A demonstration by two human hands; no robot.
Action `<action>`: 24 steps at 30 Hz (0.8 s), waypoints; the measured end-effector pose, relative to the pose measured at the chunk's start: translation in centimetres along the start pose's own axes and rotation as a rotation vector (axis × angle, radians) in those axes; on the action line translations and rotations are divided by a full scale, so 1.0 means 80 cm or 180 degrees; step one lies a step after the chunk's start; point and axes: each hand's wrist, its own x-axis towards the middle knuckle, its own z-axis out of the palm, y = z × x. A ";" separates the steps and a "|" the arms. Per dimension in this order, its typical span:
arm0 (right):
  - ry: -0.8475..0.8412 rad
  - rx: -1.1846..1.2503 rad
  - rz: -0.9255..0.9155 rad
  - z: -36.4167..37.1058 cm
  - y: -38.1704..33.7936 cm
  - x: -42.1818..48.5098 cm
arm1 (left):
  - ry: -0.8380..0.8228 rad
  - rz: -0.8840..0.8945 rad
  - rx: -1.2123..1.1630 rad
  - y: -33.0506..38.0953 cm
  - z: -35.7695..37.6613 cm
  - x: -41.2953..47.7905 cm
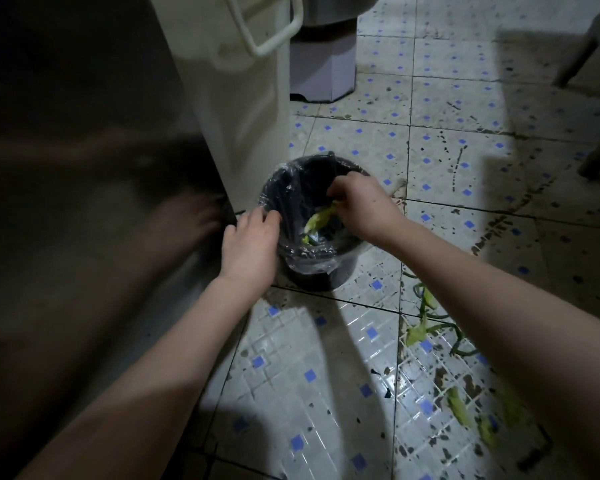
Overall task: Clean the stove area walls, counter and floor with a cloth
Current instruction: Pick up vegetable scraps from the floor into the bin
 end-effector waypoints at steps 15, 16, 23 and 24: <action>0.0012 -0.0486 0.0543 -0.057 0.116 -0.094 | 0.0088 0.0443 -0.0290 0.098 -0.009 0.026; 0.0013 -0.0501 0.0600 -0.062 0.125 -0.104 | 0.0089 0.0498 -0.0297 0.110 -0.009 0.027; -0.0115 -0.0665 0.1040 -0.075 0.180 -0.161 | 0.0179 0.0984 -0.0555 0.182 -0.004 0.029; -0.0136 -0.0680 0.1101 -0.075 0.187 -0.167 | 0.0193 0.1061 -0.0617 0.190 -0.002 0.030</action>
